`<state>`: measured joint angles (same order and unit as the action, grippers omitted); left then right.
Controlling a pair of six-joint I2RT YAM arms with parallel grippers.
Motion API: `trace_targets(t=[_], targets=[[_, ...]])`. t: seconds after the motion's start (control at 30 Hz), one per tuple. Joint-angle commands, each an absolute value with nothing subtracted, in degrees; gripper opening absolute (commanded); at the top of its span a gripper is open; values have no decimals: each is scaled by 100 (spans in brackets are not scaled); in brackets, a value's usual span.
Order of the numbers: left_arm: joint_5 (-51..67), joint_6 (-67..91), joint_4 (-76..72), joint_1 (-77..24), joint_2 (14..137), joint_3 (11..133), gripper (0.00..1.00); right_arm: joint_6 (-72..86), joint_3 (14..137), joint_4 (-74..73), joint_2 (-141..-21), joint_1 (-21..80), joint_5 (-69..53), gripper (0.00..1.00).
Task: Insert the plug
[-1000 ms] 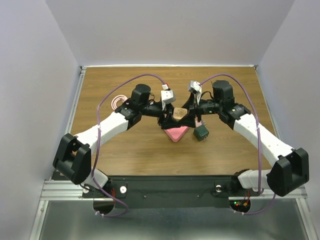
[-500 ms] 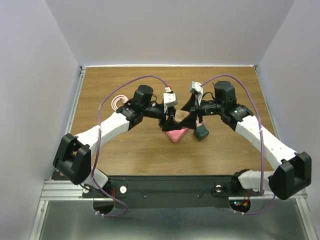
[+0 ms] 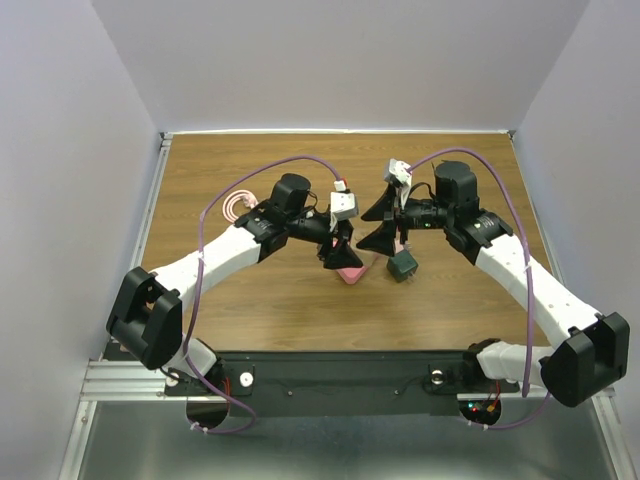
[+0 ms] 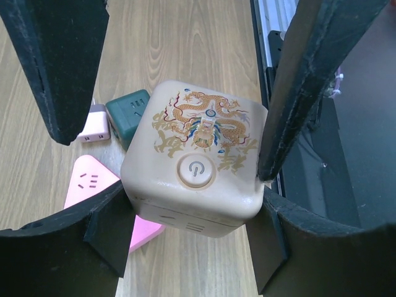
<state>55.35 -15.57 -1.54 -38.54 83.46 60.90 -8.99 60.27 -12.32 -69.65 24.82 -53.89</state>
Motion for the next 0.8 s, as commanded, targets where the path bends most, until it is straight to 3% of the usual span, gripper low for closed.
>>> trace_targets(t=[0.0,0.5,0.67,0.77], targets=[[5704,-1617,-272,-3885,8200,6442,0,-826,6047,-967,-6803,2470,-5677,81],[5625,-1670,-9,-3867,8262,6653,0,-800,5968,-1037,-6926,2470,-5748,82],[5599,-1705,-9,-3876,8235,6609,0,-826,5959,-1046,-6864,2461,-5669,70],[5607,-1696,-9,-3876,8192,6618,0,-800,5950,-1055,-6908,2470,-5704,69]])
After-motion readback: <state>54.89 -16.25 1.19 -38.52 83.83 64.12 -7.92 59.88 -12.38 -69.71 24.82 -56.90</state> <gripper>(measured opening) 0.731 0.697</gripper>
